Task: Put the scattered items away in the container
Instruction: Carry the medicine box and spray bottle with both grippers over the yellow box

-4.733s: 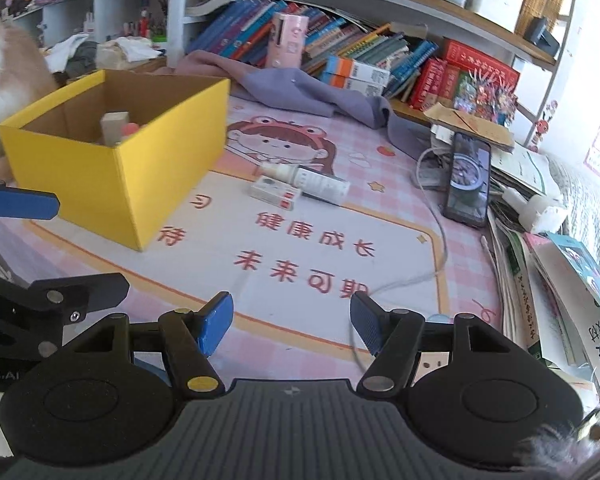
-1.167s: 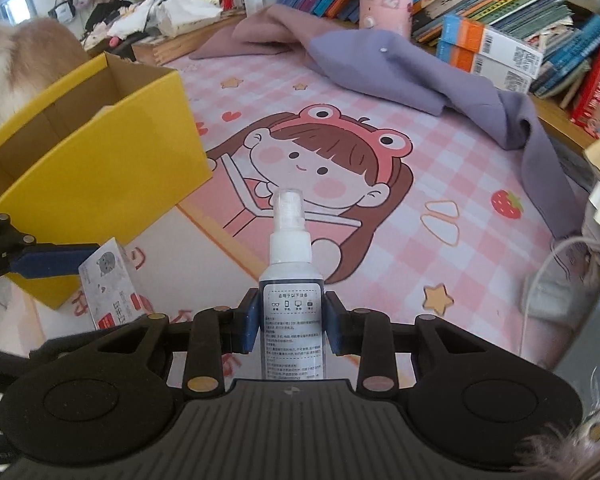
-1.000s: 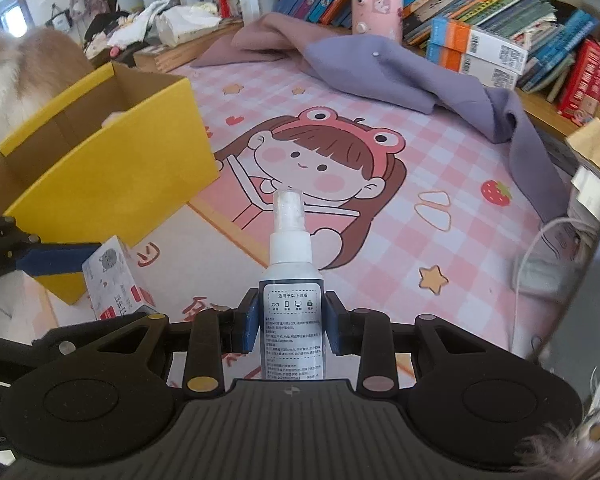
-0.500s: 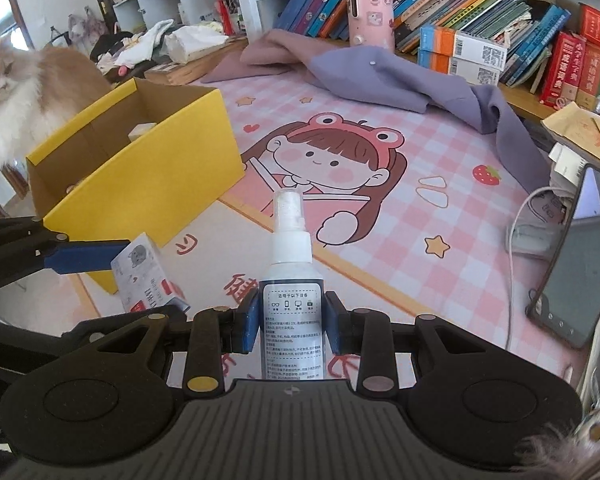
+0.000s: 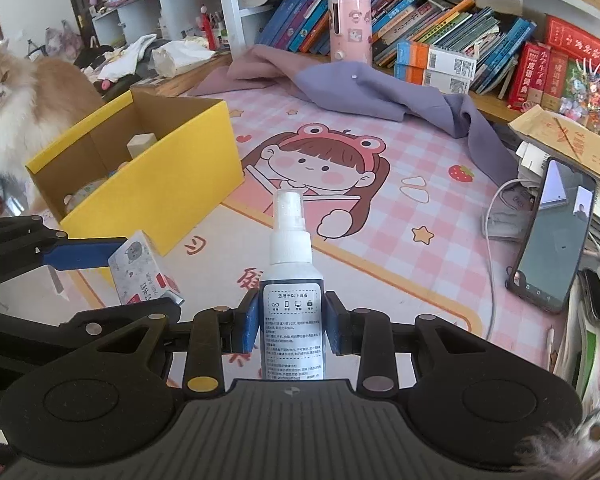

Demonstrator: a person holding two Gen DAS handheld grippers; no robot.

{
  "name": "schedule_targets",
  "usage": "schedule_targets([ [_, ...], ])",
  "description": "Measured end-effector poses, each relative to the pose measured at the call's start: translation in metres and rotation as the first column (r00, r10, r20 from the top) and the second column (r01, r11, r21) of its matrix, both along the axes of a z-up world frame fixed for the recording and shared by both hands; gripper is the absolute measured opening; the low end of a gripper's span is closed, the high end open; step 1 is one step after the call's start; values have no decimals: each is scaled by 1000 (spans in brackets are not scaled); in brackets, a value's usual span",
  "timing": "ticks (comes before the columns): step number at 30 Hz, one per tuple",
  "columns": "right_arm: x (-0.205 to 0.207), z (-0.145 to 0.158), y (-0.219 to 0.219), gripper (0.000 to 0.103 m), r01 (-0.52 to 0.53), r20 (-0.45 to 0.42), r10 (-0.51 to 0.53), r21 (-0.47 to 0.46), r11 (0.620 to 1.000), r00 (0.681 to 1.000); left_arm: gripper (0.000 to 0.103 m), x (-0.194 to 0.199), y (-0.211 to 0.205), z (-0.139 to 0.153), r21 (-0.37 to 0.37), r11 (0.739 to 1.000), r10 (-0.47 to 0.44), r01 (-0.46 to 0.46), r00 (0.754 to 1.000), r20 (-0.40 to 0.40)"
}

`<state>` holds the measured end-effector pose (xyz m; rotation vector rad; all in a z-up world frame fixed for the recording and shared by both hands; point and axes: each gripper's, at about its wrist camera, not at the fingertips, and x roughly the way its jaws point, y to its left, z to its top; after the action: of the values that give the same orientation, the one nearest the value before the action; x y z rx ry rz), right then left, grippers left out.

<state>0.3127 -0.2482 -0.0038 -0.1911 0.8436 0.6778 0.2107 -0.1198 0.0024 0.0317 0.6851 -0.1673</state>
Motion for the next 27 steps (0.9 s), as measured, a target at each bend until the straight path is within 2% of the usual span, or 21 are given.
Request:
schedule_targets([
  [13,-78,20,28,31,106,19,-106,22,994,994,54,-56,49,9,-29,998,-59,60,998,31],
  [27,-159,18,67,31,185,-15,-185,57,981,983,54,-110,100,9,-40,995,-89,91,995,41],
])
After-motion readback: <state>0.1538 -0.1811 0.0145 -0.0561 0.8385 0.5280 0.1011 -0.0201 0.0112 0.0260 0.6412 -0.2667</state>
